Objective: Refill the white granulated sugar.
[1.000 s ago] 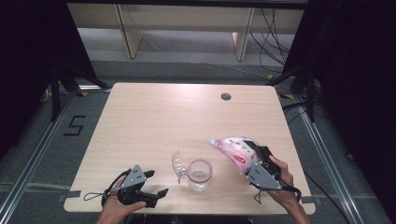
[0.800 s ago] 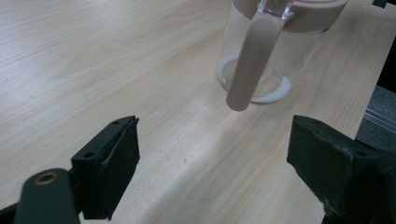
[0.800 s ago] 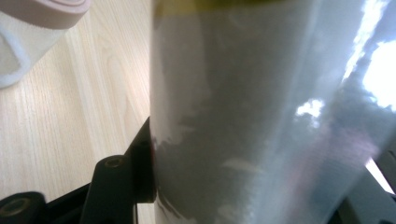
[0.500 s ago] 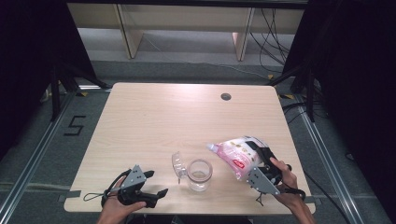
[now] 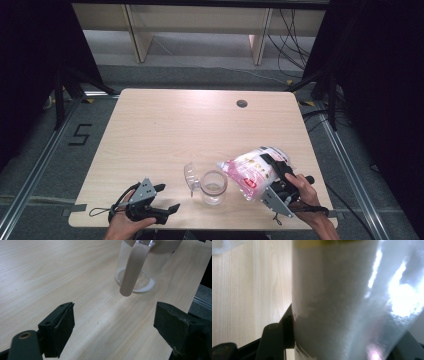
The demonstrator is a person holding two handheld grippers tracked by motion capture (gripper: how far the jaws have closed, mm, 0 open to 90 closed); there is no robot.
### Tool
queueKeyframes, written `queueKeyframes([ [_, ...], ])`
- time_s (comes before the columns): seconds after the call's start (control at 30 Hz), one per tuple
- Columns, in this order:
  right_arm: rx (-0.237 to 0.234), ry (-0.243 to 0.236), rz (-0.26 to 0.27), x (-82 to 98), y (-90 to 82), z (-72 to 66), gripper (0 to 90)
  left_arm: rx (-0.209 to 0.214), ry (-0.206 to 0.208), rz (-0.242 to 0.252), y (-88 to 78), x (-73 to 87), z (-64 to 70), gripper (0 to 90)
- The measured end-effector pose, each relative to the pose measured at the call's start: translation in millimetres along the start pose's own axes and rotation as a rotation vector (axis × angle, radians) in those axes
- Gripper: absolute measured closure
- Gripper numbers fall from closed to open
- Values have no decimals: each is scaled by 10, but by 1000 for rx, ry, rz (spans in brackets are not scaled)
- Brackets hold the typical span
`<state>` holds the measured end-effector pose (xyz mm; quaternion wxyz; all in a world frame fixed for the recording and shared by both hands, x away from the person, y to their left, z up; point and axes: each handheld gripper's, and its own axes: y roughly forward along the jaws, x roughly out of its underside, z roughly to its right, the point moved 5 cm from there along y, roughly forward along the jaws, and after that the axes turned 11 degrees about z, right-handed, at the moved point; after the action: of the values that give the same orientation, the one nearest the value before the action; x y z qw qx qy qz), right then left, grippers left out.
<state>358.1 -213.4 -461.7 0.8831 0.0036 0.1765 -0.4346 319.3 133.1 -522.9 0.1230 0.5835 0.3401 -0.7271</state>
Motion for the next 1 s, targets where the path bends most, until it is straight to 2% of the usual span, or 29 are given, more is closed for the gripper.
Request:
queueKeyframes([
  [0.1, -17, -84, -10, -36, 13, 28, 446, 8, -9, 7, 7, 7, 8, 165],
  [0.13, -10, -34, -15, -26, 12, -16, 446, 7, -6, 4, 1, 6, 10, 165],
  [0.17, -20, -123, -12, -46, 15, 40, 446, 2, -29, 12, 7, 7, 26, 165],
  [0.2, -15, -71, -28, -36, 9, -13, 446, 3, -27, 12, 7, 8, 26, 165],
  [0.23, -23, -126, -9, -53, 25, 16, 446, 1, -19, 3, 2, 13, 18, 165],
  [0.3, -31, -140, -21, -62, 14, 5, 447, 0, -17, -2, 6, 18, 17, 165],
  [0.37, -34, -182, -27, -72, 12, 23, 448, -3, -17, 1, 8, 19, 16, 165],
  [0.5, -30, -182, -28, -70, 13, 26, 449, 5, -1, 8, 9, 15, 3, 165],
  [0.53, -29, -159, -34, -62, 11, 2, 449, 3, 2, 7, 7, 14, -2, 165],
  [0.6, -29, -170, -41, -68, 4, 1, 450, 4, -4, 11, 8, 14, 1, 165],
  [0.63, -30, -216, -35, -85, 2, 32, 450, 3, -6, 9, 6, 15, 0, 165],
  [0.67, -30, -189, -42, -76, -2, 5, 450, 2, -2, 8, 5, 15, -5, 165],
  [0.7, -33, -217, -40, -86, -2, 24, 451, 3, 3, -2, -3, 14, -11, 165],
  [0.73, -34, -228, -40, -91, -5, 30, 451, -6, -23, -4, -9, 21, -4, 165],
  [0.77, -36, -201, -41, -80, -1, 4, 451, -1, -21, 4, -8, 18, -7, 165],
  [0.8, -37, -205, -43, -81, -1, 0, 451, -9, -20, 9, -9, 15, -12, 165],
  [0.83, -38, -237, -43, -94, -2, 20, 452, -6, -28, 4, -12, 17, -12, 165],
  [0.87, -35, -238, -49, -98, -13, 21, 452, -9, -32, 5, -10, 17, -10, 165],
  [0.9, -39, -248, -48, -96, -9, 23, 452, 0, -7, 1, -10, 17, -25, 165],
  [0.93, -38, -221, -51, -86, -8, -3, 453, -2, 1, -3, -12, 19, -29, 165],
  [0.97, -36, -216, -52, -86, -10, -3, 453, 0, -10, 12, 2, 18, -20, 165],
  [1.0, -42, -233, -48, -97, -11, 19, 453, 5, -14, 9, -1, 16, -15, 165],
])
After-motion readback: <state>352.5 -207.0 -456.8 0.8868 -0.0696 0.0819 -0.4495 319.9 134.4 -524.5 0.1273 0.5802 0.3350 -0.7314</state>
